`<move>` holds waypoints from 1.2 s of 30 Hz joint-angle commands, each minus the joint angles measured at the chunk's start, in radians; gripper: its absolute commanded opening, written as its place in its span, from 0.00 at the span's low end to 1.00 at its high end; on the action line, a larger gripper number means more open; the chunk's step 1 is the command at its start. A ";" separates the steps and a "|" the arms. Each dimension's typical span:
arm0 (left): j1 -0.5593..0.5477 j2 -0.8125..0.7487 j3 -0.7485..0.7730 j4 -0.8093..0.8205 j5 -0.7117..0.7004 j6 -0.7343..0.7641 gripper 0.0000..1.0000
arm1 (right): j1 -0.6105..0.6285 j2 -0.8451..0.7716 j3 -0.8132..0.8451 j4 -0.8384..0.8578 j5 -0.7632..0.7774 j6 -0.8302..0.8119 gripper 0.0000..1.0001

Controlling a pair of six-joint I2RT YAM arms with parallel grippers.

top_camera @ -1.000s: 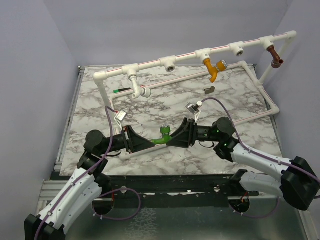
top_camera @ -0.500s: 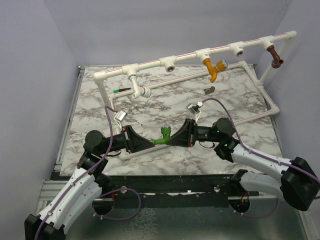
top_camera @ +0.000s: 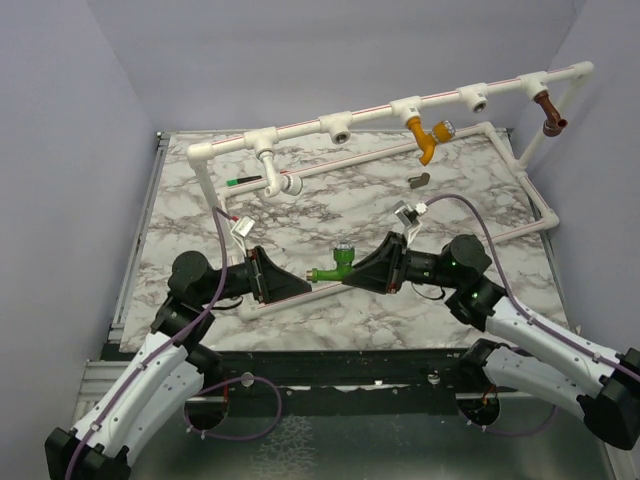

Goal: Install the water faucets

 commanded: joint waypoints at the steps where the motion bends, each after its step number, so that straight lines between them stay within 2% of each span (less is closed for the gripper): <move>1: 0.002 0.008 0.147 -0.206 -0.041 0.169 0.86 | -0.003 -0.083 0.091 -0.200 0.083 -0.152 0.01; 5: 0.002 0.031 0.249 -0.326 -0.061 0.264 0.93 | -0.003 -0.138 0.154 -0.339 0.147 -0.243 0.01; 8: 0.002 0.054 0.346 -0.402 -0.080 0.334 0.94 | -0.002 -0.180 0.209 -0.449 0.219 -0.325 0.01; 13: 0.002 0.123 0.529 -0.426 -0.102 0.418 0.94 | -0.002 -0.219 0.295 -0.593 0.335 -0.443 0.01; 19: 0.002 0.286 0.812 -0.535 -0.251 0.560 0.94 | -0.002 -0.236 0.343 -0.661 0.448 -0.614 0.01; 25: 0.002 0.443 1.063 -0.576 -0.440 0.722 0.95 | -0.002 -0.246 0.303 -0.601 0.593 -0.750 0.01; 29: 0.002 0.550 1.201 -0.602 -0.582 0.822 0.99 | -0.002 -0.258 0.226 -0.453 0.658 -0.873 0.01; 33: 0.002 0.619 1.305 -0.603 -0.776 0.919 0.99 | -0.002 -0.266 0.154 -0.292 0.662 -0.951 0.01; 36: 0.002 0.653 1.328 -0.563 -0.924 0.999 0.99 | -0.002 -0.239 0.145 -0.209 0.641 -0.985 0.01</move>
